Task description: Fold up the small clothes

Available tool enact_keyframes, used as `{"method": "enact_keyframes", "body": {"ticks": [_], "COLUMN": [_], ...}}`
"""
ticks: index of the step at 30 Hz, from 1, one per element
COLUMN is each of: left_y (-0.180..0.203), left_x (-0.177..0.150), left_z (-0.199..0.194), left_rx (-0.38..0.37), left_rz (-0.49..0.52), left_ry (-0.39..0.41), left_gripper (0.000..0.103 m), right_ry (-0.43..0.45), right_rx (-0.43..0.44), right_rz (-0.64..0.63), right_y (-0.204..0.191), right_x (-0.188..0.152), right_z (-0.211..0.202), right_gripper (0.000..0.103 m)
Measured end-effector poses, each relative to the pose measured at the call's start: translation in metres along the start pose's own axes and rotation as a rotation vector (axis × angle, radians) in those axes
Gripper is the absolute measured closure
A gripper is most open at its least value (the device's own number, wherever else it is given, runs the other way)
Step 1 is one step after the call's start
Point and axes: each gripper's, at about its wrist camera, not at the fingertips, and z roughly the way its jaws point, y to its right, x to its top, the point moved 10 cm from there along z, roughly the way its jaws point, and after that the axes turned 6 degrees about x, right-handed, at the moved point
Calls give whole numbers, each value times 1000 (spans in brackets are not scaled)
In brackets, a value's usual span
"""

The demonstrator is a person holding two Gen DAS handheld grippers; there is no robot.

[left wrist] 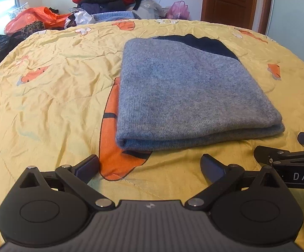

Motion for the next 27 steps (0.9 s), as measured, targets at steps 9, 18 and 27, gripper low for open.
{"method": "enact_keyframes", "body": {"ticks": [9,18,27], "left_y": [0,0,0], "left_x": [0,-1,-2], "left_z": [1,0,0], "left_rx": [10,12,13], "left_rz": [-15,-13,-14], "left_ry": [-45,-50,-50], "left_gripper": [0,0,0], "right_ry": [-26,-9,-9], "right_rx": [-16,-14,-14], "right_rz": [30,25,25], "right_y": [-1,0,0], "right_x": [-3,-3,-3], "right_z": [-1,-2,-2], "right_gripper": [0,0,0]}}
